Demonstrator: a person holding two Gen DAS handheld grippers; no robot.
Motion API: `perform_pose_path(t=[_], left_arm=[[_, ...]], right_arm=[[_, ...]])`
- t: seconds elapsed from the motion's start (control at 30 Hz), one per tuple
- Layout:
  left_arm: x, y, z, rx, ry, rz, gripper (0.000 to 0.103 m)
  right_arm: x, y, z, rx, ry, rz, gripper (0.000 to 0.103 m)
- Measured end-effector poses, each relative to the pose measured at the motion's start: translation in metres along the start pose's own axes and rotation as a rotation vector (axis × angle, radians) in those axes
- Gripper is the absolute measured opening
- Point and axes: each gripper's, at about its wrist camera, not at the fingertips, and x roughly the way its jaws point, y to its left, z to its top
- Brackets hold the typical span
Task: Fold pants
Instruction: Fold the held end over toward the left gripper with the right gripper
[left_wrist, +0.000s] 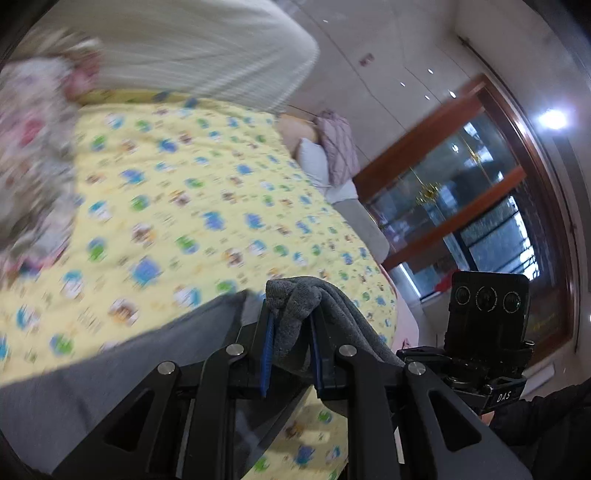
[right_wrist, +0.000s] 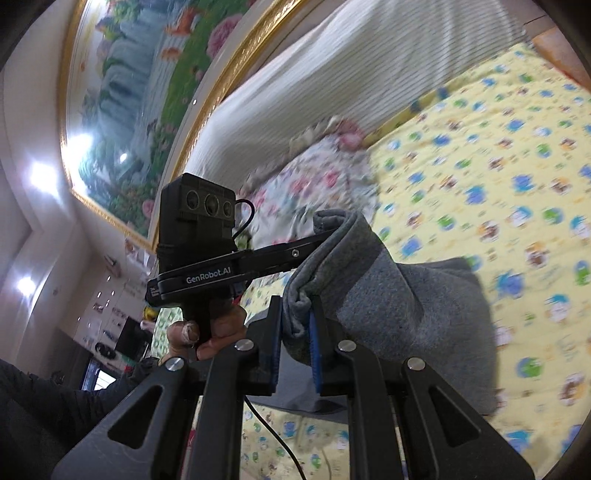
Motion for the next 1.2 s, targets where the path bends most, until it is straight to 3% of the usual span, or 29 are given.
perform_pose_path(t=[0.4, 0.7, 0.8, 0.87, 0.93, 1.1, 1.2], left_arm=[[-0.030, 0.096, -0.068, -0.187, 0.017, 0.078, 0.016], [-0.026, 0.128, -0.100, -0.255, 0.058, 0.099, 0.018], [-0.030, 0.133, -0.106, -0.266, 0.061, 0.134, 0.018], [-0.035, 0.135, -0.109, -0.284, 0.057, 0.141, 0.020], [-0.043, 0.137, -0.114, -0.303, 0.047, 0.147, 0.020], [-0.064, 0.132, -0.123, -0.337, 0.002, 0.147, 0.022], [-0.072, 0.124, -0.126, -0.347, -0.019, 0.159, 0.032]], right_arm=[[0.103, -0.001, -0.039, 0.022, 0.179, 0.017, 0.015], [0.142, -0.013, -0.065, 0.019, 0.290, -0.016, 0.015], [0.148, -0.014, -0.069, 0.008, 0.319, -0.024, 0.019], [0.150, -0.014, -0.070, 0.012, 0.338, -0.031, 0.031], [0.148, -0.012, -0.069, 0.008, 0.335, -0.022, 0.049], [0.124, -0.005, -0.058, -0.024, 0.278, -0.015, 0.049], [0.103, -0.012, -0.045, -0.013, 0.220, -0.040, 0.049]])
